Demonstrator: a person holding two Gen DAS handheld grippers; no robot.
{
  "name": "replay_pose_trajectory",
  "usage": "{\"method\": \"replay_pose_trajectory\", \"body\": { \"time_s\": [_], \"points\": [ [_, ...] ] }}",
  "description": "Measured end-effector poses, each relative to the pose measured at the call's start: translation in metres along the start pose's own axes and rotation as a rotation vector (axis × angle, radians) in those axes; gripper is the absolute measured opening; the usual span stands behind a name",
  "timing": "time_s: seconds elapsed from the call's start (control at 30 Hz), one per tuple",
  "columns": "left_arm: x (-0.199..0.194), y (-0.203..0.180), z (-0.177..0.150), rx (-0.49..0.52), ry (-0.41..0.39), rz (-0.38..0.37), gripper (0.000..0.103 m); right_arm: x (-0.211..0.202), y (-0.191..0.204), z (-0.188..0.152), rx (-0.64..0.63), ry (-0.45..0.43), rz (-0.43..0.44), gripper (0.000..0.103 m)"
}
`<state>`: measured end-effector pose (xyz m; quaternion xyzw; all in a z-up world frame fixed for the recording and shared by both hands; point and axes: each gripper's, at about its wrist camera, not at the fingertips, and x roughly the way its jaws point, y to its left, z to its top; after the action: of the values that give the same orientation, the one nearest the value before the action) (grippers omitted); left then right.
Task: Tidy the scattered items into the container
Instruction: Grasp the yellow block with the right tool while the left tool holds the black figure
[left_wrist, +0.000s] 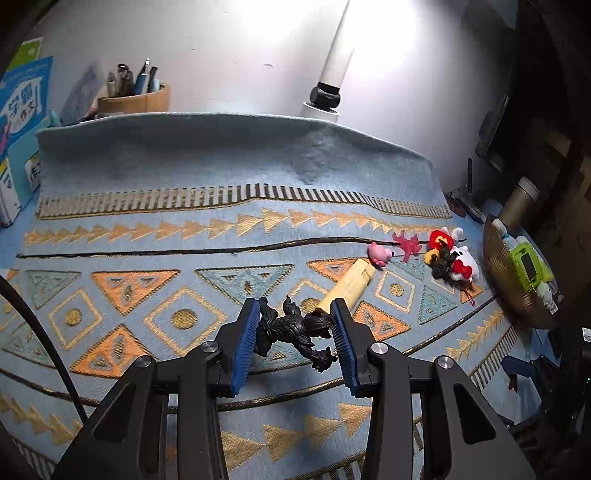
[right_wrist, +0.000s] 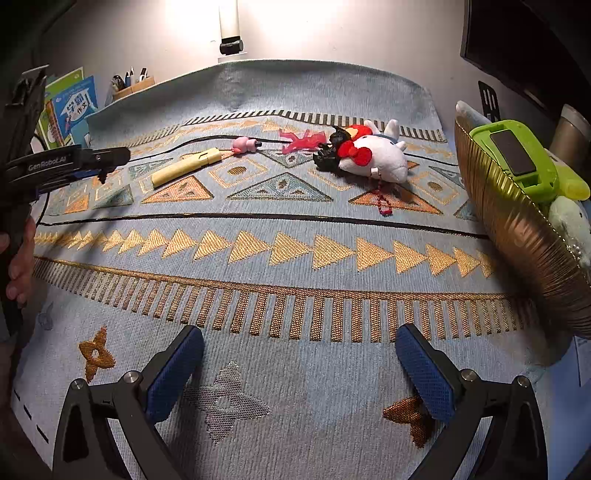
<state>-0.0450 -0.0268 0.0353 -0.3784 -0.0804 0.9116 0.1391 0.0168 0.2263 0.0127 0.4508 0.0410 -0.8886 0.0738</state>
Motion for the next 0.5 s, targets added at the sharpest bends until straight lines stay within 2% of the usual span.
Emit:
{"method": "replay_pose_trajectory", "body": {
  "time_s": [0.07, 0.13, 0.2, 0.23, 0.3, 0.33, 0.43, 0.5],
  "points": [
    [-0.005, 0.013, -0.007, -0.044, -0.043, -0.004, 0.037, 0.001, 0.001, 0.002, 0.009, 0.016, -0.008, 0.103],
    [-0.005, 0.027, -0.008, -0.116, -0.045, -0.013, 0.037, 0.002, 0.003, 0.006, 0.03, 0.053, -0.027, 0.103],
    [-0.01, 0.037, -0.007, -0.152, -0.061, -0.001, 0.037, 0.002, 0.006, 0.014, 0.095, 0.086, -0.019, 0.092],
    [-0.013, 0.037, -0.007, -0.149, -0.076, 0.016, 0.037, 0.0, 0.015, 0.021, 0.106, 0.081, 0.021, 0.079],
    [-0.016, 0.034, -0.008, -0.135, -0.099, 0.043, 0.037, -0.003, 0.04, 0.04, 0.103, 0.057, 0.102, 0.075],
    [-0.017, 0.033, -0.008, -0.13, -0.104, 0.05, 0.037, -0.002, 0.053, 0.052, 0.107, 0.043, 0.113, 0.075],
    [-0.017, 0.031, -0.009, -0.124, -0.107, 0.055, 0.037, 0.014, 0.087, 0.09, 0.148, -0.003, 0.115, 0.069],
    [-0.018, 0.033, -0.008, -0.126, -0.112, 0.054, 0.037, 0.03, 0.102, 0.11, 0.19, -0.018, 0.061, 0.062]
  ]
}}
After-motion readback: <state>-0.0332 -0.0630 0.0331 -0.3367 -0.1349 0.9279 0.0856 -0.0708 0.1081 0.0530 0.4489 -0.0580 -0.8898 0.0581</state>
